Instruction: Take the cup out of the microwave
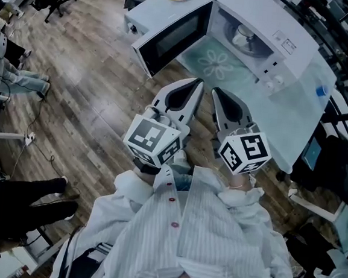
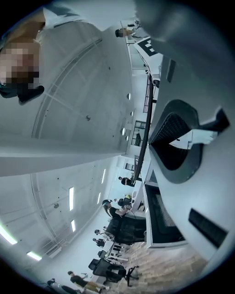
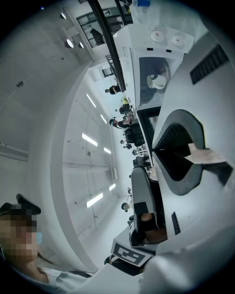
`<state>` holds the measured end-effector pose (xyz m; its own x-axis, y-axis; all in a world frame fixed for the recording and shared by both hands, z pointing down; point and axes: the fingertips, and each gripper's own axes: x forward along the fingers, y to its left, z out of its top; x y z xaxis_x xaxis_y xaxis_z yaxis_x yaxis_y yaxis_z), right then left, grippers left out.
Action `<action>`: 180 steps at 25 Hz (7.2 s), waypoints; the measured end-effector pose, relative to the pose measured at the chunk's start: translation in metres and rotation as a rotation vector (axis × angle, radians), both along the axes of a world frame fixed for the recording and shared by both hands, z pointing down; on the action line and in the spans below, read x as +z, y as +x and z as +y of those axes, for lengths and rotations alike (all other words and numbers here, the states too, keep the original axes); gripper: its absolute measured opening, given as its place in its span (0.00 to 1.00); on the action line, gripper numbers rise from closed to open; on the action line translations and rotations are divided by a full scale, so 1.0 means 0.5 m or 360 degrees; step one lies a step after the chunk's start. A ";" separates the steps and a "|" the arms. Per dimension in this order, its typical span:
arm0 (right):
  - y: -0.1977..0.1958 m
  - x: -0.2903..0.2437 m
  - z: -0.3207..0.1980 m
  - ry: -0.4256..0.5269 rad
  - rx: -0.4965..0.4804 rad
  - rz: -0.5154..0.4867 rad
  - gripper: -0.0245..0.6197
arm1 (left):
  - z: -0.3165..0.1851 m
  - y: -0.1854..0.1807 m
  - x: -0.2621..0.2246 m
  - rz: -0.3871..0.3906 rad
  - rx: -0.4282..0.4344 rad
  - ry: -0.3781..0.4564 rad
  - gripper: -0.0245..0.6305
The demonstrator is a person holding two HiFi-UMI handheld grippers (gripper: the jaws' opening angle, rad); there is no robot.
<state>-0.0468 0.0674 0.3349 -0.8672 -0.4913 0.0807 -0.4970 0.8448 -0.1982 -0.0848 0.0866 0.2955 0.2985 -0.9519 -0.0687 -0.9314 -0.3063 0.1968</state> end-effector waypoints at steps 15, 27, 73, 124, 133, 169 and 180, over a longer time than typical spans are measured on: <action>-0.059 0.050 -0.050 -0.0093 0.0054 0.0049 0.10 | -0.047 -0.067 0.052 0.0082 0.0031 -0.0069 0.05; -0.113 0.031 -0.201 -0.0095 0.0080 0.0030 0.10 | -0.200 -0.114 0.031 0.0064 0.0060 -0.0048 0.05; 0.064 0.028 -0.549 -0.0161 0.0698 0.0021 0.10 | -0.603 0.059 0.050 -0.0012 0.0682 -0.0141 0.05; 0.072 0.236 -0.570 -0.0460 0.0810 0.0030 0.10 | -0.689 0.058 0.381 -0.0193 0.0655 -0.0462 0.24; 0.073 0.246 -0.574 -0.0487 0.0805 0.0016 0.10 | -0.709 0.067 0.409 -0.0270 0.0658 -0.0510 0.27; 0.107 0.237 -0.578 -0.0525 0.0913 -0.0048 0.10 | -0.703 0.092 0.410 -0.0346 0.0800 -0.0545 0.15; 0.099 0.217 -0.566 -0.0502 0.0909 -0.0039 0.10 | -0.689 0.083 0.377 -0.0273 0.0849 -0.0541 0.14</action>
